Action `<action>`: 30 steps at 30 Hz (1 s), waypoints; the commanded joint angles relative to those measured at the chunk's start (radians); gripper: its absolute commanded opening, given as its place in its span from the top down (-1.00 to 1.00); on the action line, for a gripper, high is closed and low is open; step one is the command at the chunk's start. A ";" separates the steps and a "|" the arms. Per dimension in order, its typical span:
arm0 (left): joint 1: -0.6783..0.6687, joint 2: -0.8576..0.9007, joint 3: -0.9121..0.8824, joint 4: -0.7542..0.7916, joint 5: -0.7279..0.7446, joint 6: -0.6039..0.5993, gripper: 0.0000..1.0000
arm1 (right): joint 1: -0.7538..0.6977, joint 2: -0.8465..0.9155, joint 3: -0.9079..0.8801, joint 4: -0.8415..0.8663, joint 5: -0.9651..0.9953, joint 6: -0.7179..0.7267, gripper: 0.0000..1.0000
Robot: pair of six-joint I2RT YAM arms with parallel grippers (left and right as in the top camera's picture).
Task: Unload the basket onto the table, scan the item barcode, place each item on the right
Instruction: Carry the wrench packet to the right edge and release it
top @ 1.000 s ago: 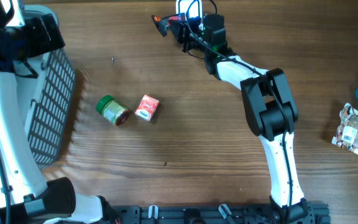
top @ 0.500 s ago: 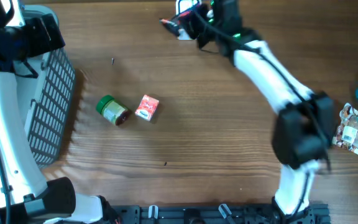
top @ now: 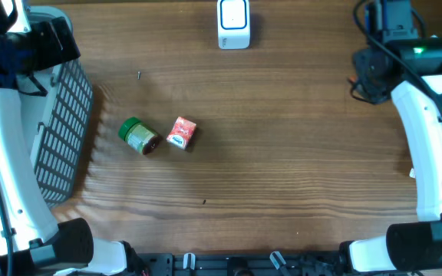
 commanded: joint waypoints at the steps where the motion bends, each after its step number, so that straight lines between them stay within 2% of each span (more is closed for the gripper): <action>1: 0.003 -0.001 0.010 0.003 0.005 0.016 -1.00 | -0.090 0.008 -0.099 0.023 0.179 -0.020 0.91; 6: 0.003 -0.001 0.010 0.003 0.005 0.016 -1.00 | -0.263 0.008 -0.352 0.225 0.174 -0.024 0.90; 9: 0.003 -0.001 0.010 0.003 0.005 0.016 -1.00 | -0.358 0.010 -0.475 0.363 0.159 -0.085 0.91; 16: 0.003 -0.001 0.010 0.003 0.005 0.016 -1.00 | -0.548 0.010 -0.605 0.473 0.157 -0.098 0.90; 18: 0.003 -0.001 0.010 0.003 0.005 0.016 -1.00 | -0.565 0.010 -0.605 0.479 0.148 -0.098 0.73; 21: 0.003 -0.001 0.010 0.003 0.005 0.016 -1.00 | -0.566 0.010 -0.605 0.484 0.122 -0.098 0.68; 23: 0.003 -0.001 0.010 0.003 0.005 0.016 -1.00 | -0.566 0.010 -0.605 0.490 0.107 -0.098 0.55; 26: 0.003 -0.001 0.010 0.003 0.005 0.016 -1.00 | -0.566 0.010 -0.597 0.491 0.052 -0.103 0.12; 30: 0.003 -0.001 0.010 0.003 0.005 0.016 -1.00 | -0.565 0.010 -0.536 0.516 -0.161 -0.266 -0.19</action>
